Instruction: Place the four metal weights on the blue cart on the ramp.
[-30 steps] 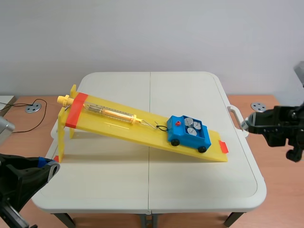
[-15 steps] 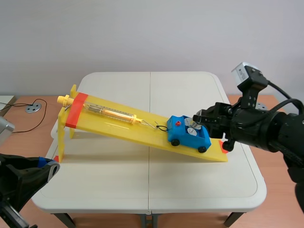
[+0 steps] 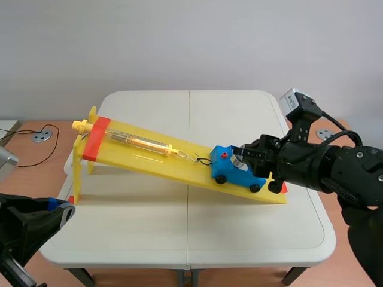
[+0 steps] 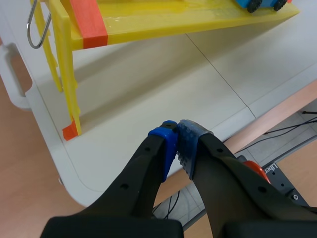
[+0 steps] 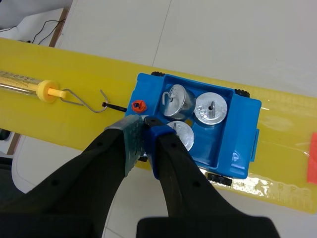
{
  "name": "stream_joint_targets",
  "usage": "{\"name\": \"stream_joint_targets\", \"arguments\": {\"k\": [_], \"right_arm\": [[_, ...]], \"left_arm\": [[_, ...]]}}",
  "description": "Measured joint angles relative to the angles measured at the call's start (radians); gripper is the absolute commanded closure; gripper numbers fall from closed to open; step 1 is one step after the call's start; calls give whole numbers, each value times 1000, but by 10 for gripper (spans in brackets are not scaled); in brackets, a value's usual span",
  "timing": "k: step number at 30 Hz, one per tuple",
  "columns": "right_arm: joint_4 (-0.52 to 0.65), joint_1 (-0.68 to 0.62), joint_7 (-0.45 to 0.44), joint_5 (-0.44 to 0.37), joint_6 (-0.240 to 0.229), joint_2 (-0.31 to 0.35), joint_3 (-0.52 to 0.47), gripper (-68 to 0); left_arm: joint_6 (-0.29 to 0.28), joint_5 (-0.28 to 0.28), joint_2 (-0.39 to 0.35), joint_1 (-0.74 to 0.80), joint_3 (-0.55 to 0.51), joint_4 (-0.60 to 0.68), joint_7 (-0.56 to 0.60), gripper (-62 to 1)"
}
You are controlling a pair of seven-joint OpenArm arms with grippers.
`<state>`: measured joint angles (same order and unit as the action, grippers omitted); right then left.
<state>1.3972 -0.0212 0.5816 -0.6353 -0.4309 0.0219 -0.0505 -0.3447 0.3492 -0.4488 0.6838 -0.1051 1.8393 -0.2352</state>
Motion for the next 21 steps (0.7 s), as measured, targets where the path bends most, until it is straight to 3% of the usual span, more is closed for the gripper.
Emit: {"name": "stream_joint_targets", "arguments": {"k": [21], "right_arm": [[-45,12,-25,0,0,0,0,-6]], "left_arm": [[0,0,0,0,0,0,0,-36]]}}
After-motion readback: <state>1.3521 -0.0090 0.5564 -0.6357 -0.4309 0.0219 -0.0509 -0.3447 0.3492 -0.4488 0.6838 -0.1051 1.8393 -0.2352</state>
